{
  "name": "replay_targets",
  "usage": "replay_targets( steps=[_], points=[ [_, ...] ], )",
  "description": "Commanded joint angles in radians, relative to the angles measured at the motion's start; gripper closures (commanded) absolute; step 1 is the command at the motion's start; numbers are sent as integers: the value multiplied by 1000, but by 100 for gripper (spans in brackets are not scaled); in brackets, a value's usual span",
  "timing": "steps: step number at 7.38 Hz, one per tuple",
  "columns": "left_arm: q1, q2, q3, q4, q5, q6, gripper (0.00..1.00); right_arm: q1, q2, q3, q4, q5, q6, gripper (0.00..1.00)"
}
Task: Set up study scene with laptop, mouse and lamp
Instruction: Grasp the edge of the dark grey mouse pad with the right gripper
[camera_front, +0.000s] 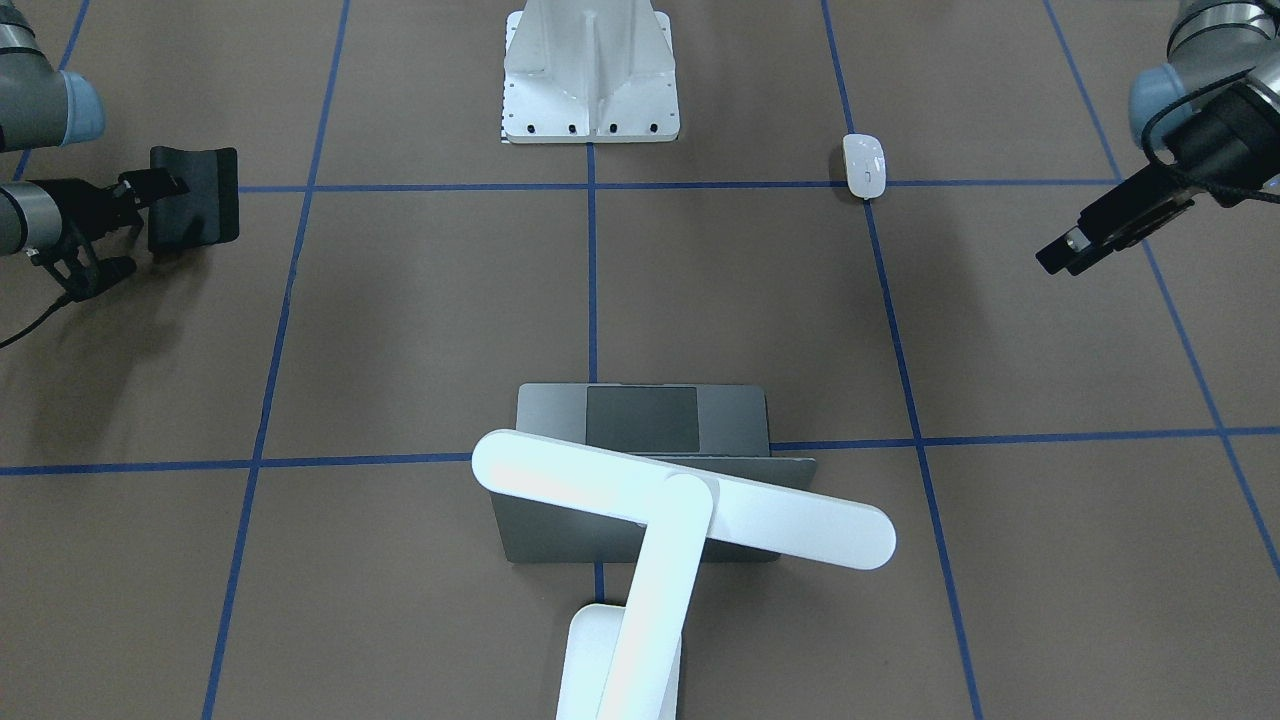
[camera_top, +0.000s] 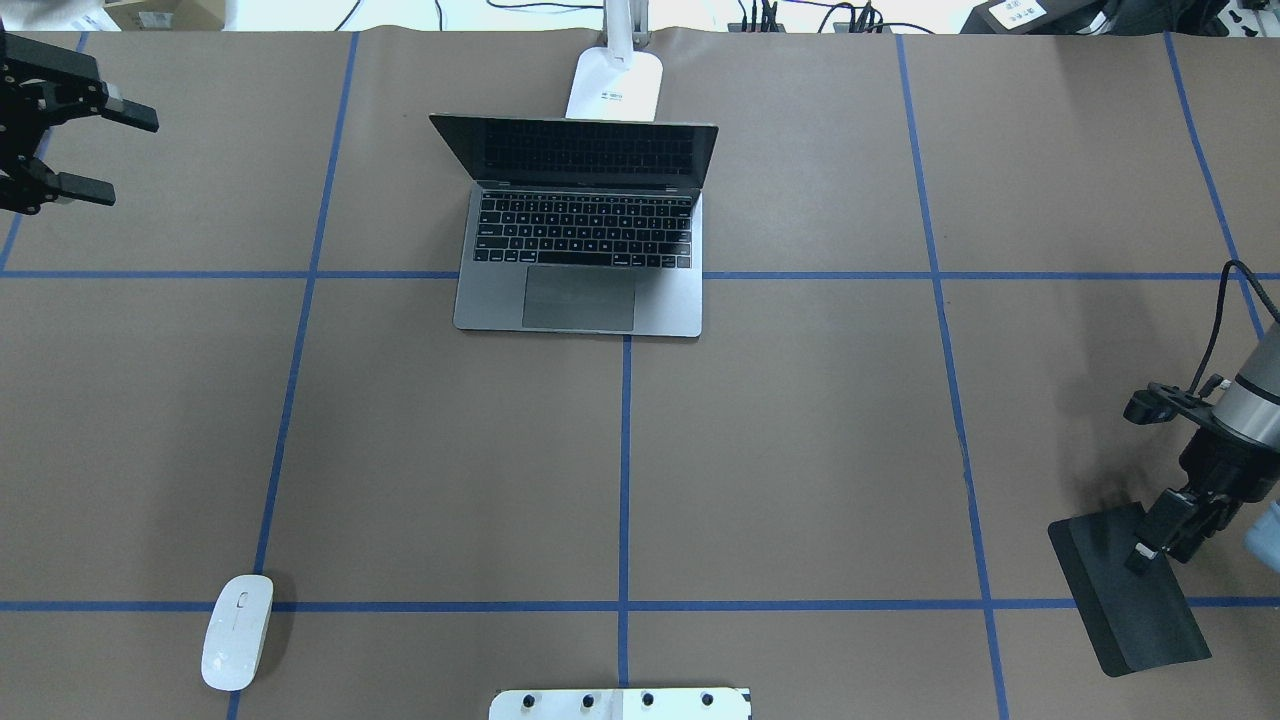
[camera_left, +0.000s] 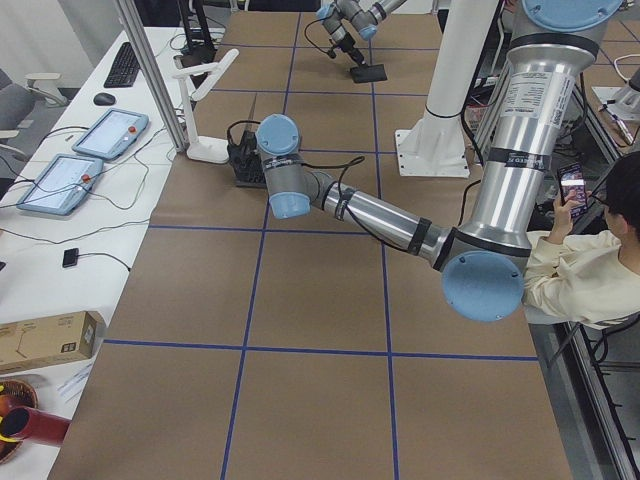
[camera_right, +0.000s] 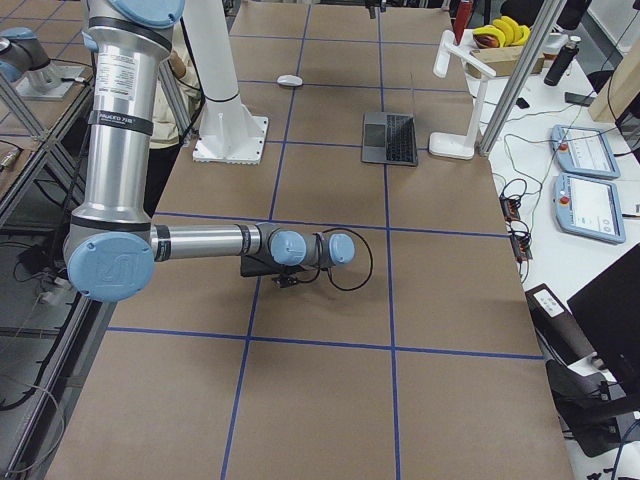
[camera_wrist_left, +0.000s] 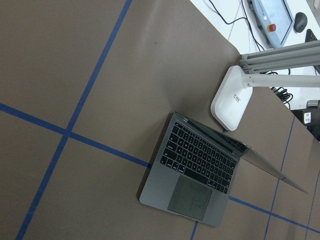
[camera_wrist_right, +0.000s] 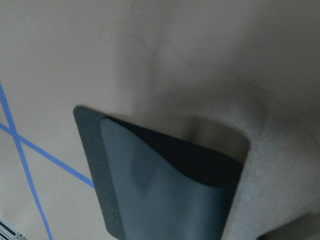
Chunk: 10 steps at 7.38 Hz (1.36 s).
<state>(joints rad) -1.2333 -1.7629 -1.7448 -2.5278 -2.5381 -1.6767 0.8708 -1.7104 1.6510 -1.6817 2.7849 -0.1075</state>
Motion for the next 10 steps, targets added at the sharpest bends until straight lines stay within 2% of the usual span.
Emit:
replay_targets(
  steps=[1,2,4,5,7,8,10],
  points=[
    [-2,0,-1,0,1,0,0,-1,6,3,-3,5,18,7],
    [0,0,-1,0,-1,0,0,-3,8,6,3,10,72,26],
    [0,0,-1,1,1,0,0,-1,9,4,2,5,85,82],
    [0,0,-1,0,-1,0,0,0,8,1,2,2,81,100],
    [0,0,-1,0,-1,2,0,0,8,6,2,-2,83,100],
    [-2,0,7,3,-33,35,0,14,9,16,2,-8,83,100],
    [-15,10,19,3,-50,60,0,124,14,65,-6,-13,91,100]
  ],
)
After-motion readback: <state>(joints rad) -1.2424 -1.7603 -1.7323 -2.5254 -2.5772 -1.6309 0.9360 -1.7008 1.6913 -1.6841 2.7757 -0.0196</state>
